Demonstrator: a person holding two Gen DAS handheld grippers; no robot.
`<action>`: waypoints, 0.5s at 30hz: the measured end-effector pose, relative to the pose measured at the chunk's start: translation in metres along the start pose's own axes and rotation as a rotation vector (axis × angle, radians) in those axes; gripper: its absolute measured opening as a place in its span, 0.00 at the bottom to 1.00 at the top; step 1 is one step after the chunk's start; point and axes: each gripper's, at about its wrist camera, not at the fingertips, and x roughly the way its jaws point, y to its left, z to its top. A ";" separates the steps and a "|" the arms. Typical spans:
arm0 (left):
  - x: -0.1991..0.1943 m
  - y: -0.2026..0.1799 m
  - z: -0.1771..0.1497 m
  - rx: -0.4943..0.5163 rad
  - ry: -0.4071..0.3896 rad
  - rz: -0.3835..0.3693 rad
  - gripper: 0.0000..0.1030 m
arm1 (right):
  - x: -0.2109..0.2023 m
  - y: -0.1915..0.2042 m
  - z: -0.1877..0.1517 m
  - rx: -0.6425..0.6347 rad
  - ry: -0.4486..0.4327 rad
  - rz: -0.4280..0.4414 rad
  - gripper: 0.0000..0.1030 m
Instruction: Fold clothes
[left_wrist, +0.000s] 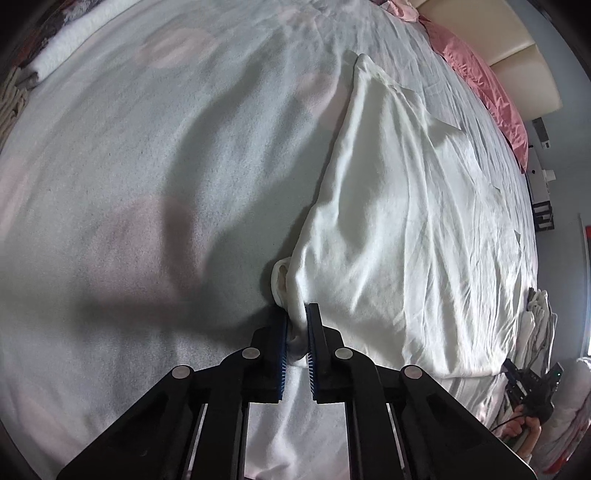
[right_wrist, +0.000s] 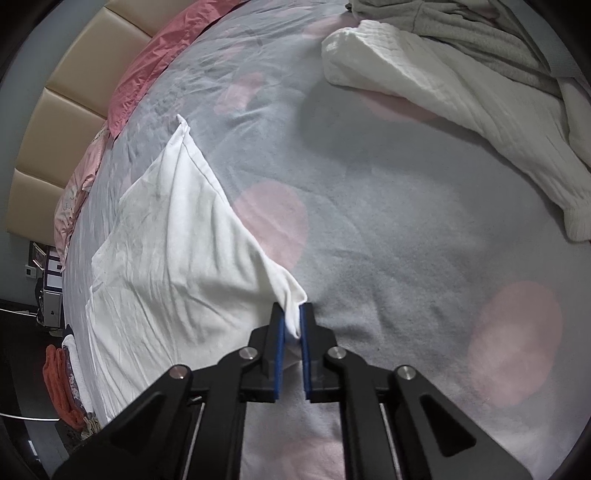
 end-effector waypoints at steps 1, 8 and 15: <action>-0.005 -0.003 -0.001 0.015 -0.022 0.007 0.09 | -0.003 0.001 -0.001 -0.007 -0.011 0.000 0.05; -0.070 -0.008 -0.025 0.118 -0.162 0.009 0.08 | -0.039 0.016 -0.010 -0.069 -0.116 0.010 0.04; -0.073 -0.043 0.001 0.134 -0.196 0.013 0.07 | -0.076 0.020 -0.024 -0.051 -0.168 0.016 0.04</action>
